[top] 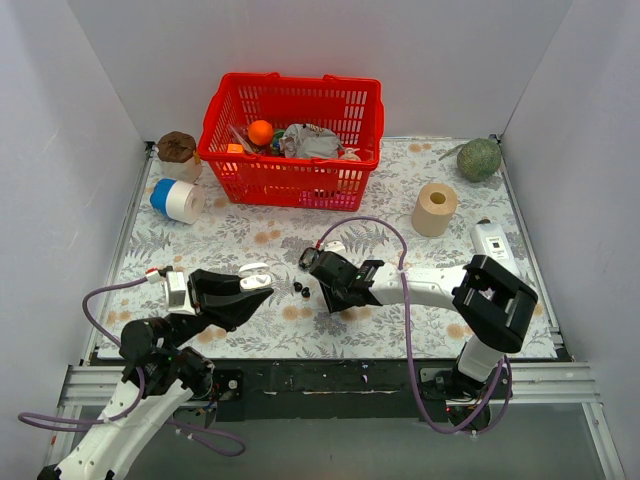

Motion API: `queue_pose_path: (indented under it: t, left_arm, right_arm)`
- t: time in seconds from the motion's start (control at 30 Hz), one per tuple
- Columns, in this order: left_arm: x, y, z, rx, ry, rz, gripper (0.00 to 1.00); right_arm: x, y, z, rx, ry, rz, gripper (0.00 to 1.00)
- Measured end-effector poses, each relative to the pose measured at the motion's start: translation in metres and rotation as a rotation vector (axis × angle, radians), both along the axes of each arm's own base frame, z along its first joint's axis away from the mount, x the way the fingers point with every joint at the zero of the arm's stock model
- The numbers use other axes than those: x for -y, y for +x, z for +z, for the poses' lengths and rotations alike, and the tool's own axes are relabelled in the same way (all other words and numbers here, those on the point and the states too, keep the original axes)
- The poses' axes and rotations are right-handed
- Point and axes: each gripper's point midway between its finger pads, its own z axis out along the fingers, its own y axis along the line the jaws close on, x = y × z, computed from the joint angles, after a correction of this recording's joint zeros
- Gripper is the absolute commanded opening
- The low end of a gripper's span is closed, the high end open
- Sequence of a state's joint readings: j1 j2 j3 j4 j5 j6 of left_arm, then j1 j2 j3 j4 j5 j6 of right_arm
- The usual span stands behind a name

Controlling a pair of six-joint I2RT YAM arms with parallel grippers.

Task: Insert the wireless bluetooth earbuds into the charging case
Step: Pick up the earbud from the center of the board.

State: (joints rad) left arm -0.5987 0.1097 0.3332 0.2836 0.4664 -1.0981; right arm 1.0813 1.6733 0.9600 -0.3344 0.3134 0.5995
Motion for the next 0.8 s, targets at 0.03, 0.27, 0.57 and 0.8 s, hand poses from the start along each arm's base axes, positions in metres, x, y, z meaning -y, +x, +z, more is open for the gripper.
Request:
queue_pose_path:
  t: [0.03, 0.27, 0.57, 0.8]
  left_arm:
    - [-0.0002, -0.0003, 0.0001, 0.001, -0.001, 0.0, 0.0]
    - [-0.0001, 0.0006, -0.0051, -0.012, 0.002, 0.001, 0.0]
    - [-0.0007, 0.0003, -0.0062, -0.019, 0.002, 0.003, 0.0]
    - [-0.0007, 0.0002, -0.0071, -0.024, 0.003, 0.001, 0.0]
  right_arm:
    - [0.0, -0.0001, -0.0001, 0.0, 0.0, 0.0, 0.41]
    - [-0.0025, -0.0029, -0.0002, 0.001, 0.002, 0.006, 0.31]
    - [-0.0042, -0.0048, -0.0002, -0.002, 0.007, 0.004, 0.22]
    - [-0.0048, -0.0054, -0.0002, -0.002, 0.009, 0.003, 0.01]
